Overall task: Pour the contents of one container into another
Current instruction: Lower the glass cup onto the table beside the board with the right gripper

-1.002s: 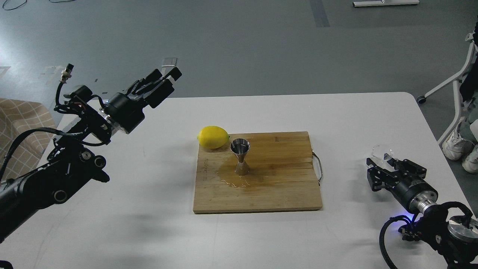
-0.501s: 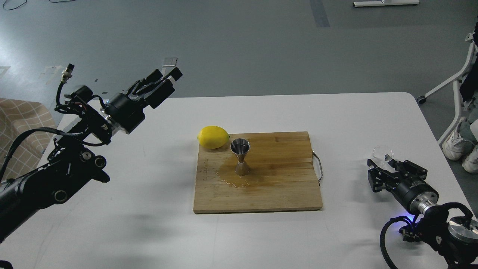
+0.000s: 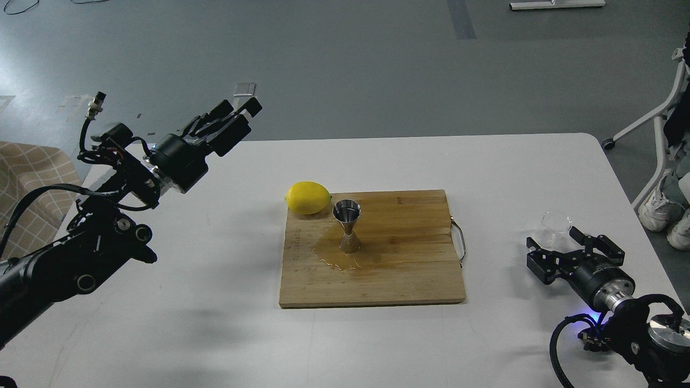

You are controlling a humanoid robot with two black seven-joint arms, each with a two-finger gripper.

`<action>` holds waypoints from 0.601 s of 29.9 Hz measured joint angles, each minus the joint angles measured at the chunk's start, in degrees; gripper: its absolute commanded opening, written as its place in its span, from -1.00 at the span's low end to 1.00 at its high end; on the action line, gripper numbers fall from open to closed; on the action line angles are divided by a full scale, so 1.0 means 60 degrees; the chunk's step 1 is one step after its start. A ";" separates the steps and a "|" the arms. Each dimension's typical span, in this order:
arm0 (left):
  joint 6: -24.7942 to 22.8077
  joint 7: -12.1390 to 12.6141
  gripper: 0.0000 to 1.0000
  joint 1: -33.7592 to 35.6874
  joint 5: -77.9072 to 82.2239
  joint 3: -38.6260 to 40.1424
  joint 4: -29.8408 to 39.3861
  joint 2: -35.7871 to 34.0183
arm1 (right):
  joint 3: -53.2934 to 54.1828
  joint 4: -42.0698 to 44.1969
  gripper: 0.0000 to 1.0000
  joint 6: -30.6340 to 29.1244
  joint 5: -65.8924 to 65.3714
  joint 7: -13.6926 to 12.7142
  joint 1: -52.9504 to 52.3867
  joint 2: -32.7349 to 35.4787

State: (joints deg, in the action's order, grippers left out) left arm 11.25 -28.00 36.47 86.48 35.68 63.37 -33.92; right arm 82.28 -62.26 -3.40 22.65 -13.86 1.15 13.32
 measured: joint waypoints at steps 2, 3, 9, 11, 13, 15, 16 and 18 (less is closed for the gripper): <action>0.0000 0.0000 0.95 0.0000 0.0000 0.0000 0.0000 0.0000 | 0.0006 -0.0022 0.93 -0.0016 0.0012 -0.0013 -0.0001 0.0008; 0.0000 0.0000 0.95 0.0000 0.0000 0.0000 0.0000 0.0001 | 0.0008 -0.0032 0.93 -0.0017 0.0019 -0.0017 -0.0002 0.0013; 0.0000 0.0000 0.95 0.0001 0.0000 0.0000 0.0000 0.0013 | 0.0061 -0.0139 0.93 -0.0019 0.0088 -0.0062 -0.0003 0.0060; 0.0000 0.0000 0.95 0.0001 -0.0002 0.0000 0.0000 0.0014 | 0.0067 -0.0196 0.93 -0.0019 0.0102 -0.0077 0.0005 0.0096; 0.0000 0.0000 0.95 0.0006 -0.0012 -0.0001 0.0000 0.0014 | 0.0070 -0.0321 0.93 -0.0019 0.0105 -0.0108 0.0047 0.0145; 0.0000 0.0000 0.95 0.0025 -0.0013 0.0000 0.0000 0.0014 | 0.0071 -0.0444 0.93 -0.0019 0.0110 -0.0151 0.0105 0.0211; -0.0006 0.0000 0.95 0.0036 -0.0014 0.0000 0.0000 0.0014 | 0.0071 -0.0507 0.93 -0.0019 0.0118 -0.0177 0.0137 0.0237; -0.0016 0.0000 0.95 0.0063 -0.0014 -0.0006 0.0000 0.0014 | 0.0070 -0.0620 0.93 -0.0018 0.0125 -0.0217 0.0196 0.0284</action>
State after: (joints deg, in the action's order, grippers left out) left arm 11.15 -28.00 36.84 86.40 35.65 63.37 -33.84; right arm 82.71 -65.97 -3.51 23.40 -15.16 2.33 15.02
